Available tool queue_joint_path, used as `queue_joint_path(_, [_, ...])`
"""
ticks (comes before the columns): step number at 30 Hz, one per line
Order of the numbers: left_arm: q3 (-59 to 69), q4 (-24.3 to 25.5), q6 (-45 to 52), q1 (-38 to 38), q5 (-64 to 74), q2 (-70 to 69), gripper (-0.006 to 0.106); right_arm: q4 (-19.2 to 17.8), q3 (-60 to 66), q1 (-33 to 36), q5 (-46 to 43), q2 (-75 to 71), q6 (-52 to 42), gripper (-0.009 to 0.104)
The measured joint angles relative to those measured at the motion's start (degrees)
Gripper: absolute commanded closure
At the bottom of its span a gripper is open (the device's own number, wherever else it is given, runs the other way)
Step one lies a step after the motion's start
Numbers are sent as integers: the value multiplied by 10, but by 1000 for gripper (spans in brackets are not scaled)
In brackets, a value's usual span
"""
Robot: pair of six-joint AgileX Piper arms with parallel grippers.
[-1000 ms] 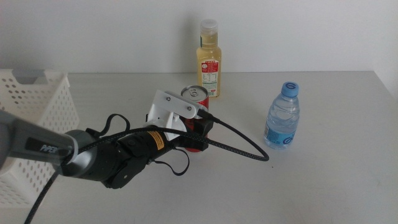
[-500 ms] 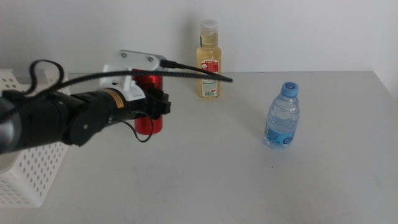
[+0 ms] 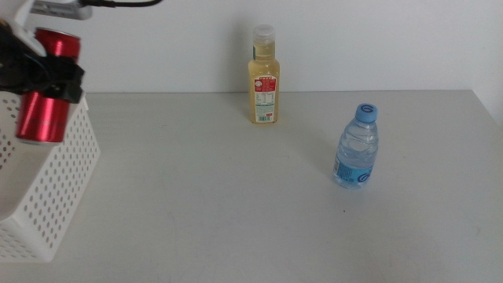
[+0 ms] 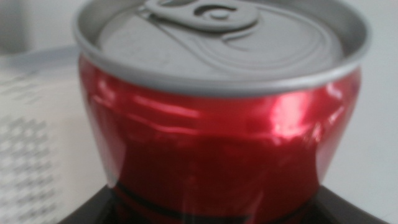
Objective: Use arms to grab the bottles and put them into the dustbin to the left of the table.
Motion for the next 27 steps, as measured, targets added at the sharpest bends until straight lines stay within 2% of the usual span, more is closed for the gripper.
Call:
queue_joint_path(5, [-51, 1, 41, 92, 69, 0, 83, 0, 0, 0, 0, 0, 0, 20])
queue_joint_path(9, [-59, -4, 58, 136, 79, 13, 83, 0, 0, 0, 0, 0, 0, 20])
queue_joint_path(18, [-59, 1, 60, 182, 75, 104, 83, 0, 0, 0, 0, 0, 0, 20])
queue_joint_path(27, [-59, -3, 60, 187, 51, 203, 82, 0, 0, 0, 0, 0, 0, 20])
